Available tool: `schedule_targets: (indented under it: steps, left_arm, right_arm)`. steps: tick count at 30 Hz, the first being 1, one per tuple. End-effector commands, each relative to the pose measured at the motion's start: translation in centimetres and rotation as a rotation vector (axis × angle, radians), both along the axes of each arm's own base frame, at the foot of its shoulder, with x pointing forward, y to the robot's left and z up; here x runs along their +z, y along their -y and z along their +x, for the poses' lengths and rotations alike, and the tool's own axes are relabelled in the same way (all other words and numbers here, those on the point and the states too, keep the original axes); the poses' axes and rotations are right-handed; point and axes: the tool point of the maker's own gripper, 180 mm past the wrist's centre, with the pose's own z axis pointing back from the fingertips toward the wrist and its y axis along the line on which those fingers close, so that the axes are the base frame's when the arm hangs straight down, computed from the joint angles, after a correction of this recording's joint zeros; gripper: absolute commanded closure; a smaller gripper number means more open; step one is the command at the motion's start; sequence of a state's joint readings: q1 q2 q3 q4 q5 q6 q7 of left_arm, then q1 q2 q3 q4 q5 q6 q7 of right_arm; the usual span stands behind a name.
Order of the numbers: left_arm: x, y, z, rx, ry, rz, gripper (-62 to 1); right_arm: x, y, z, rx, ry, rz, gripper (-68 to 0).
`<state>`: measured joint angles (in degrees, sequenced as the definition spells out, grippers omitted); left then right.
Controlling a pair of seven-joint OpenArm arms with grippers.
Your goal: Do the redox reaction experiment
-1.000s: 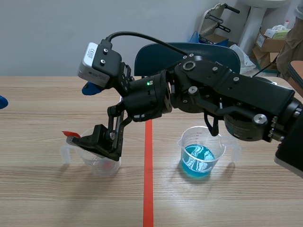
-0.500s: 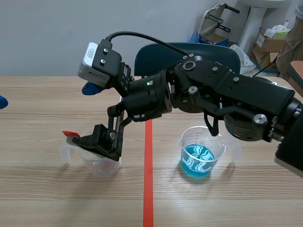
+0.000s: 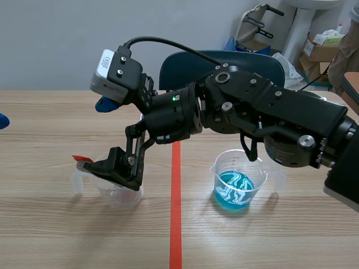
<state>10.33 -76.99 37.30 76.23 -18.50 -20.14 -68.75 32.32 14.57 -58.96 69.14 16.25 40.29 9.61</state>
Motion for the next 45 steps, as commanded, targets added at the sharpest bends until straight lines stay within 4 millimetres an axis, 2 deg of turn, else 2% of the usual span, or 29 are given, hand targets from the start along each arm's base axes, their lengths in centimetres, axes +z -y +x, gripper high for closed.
schedule_targets:
  steps: [1, 37, 45]
  left_arm:
    - [0.9, 0.2, 0.4, 0.002, 0.024, -0.025, -62.3]
    - [0.9, 0.2, 0.4, 0.003, 0.026, -0.024, -62.3]
    - [0.9, 0.2, 0.4, 0.003, 0.027, -0.024, -62.3]
  right_arm:
    - [1.4, -0.7, -0.1, 0.014, 0.01, 0.044, -67.9]
    - [1.4, -0.6, -0.1, 0.014, 0.01, 0.044, -67.9]
    - [2.6, 0.8, 0.0, -0.007, -0.023, 0.106, -67.9]
